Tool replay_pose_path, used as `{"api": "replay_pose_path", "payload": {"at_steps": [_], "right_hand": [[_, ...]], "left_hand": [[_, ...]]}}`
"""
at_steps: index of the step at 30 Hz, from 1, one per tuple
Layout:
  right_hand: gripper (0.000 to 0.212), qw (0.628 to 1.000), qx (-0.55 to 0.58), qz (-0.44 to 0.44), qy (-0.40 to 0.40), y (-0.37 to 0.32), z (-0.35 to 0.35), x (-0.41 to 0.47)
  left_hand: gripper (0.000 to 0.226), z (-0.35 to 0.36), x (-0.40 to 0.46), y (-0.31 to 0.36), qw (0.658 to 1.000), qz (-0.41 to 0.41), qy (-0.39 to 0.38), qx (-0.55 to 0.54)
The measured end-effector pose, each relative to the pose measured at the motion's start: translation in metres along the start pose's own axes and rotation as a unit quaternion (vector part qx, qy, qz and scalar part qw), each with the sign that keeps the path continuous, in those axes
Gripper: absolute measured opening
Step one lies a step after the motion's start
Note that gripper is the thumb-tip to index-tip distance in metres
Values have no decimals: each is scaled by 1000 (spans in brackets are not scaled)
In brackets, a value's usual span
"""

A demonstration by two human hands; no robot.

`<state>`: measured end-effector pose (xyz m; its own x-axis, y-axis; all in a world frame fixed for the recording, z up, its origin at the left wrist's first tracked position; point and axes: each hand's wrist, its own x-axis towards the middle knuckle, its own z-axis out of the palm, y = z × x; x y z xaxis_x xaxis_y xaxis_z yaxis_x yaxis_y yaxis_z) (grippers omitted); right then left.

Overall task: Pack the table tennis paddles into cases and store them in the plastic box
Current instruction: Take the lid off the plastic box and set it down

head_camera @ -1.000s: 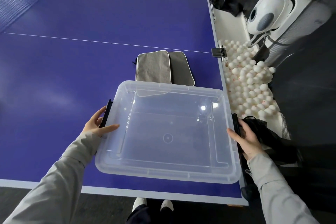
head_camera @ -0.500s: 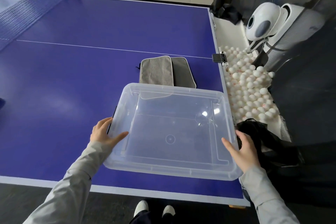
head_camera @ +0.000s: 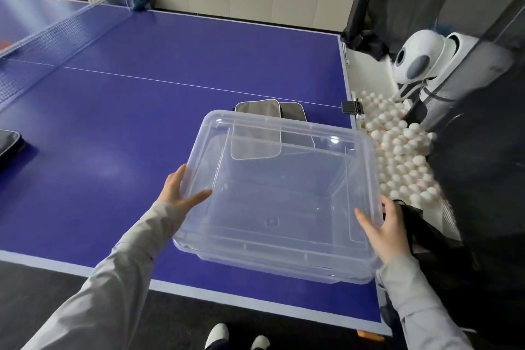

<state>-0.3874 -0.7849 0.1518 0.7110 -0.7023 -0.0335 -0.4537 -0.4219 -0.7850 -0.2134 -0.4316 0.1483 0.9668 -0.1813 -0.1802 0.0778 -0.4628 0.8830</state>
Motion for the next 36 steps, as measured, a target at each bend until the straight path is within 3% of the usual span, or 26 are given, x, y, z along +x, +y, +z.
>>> {"api": "replay_pose_path", "payload": {"at_steps": [4,17,25,32,36], "right_hand": [[66,999,25,-34,8,-26,-1,19],[61,997,33,-63,-13,-154,89,70],[56,999,19,-34,-6,-237,209,92],[80,999,1,19,-44,-292,320,116],[75,998,20,51,-20,-297,368,136]], "left_hand": [[102,-20,7,26,996,-6,-19,-84],[93,-130,77,36,990,6,129,-52],[89,-226,197,0,994,15,100,-33],[74,-291,309,-33,998,21,50,-34],[69,-295,362,-57,999,3,39,-28]]}}
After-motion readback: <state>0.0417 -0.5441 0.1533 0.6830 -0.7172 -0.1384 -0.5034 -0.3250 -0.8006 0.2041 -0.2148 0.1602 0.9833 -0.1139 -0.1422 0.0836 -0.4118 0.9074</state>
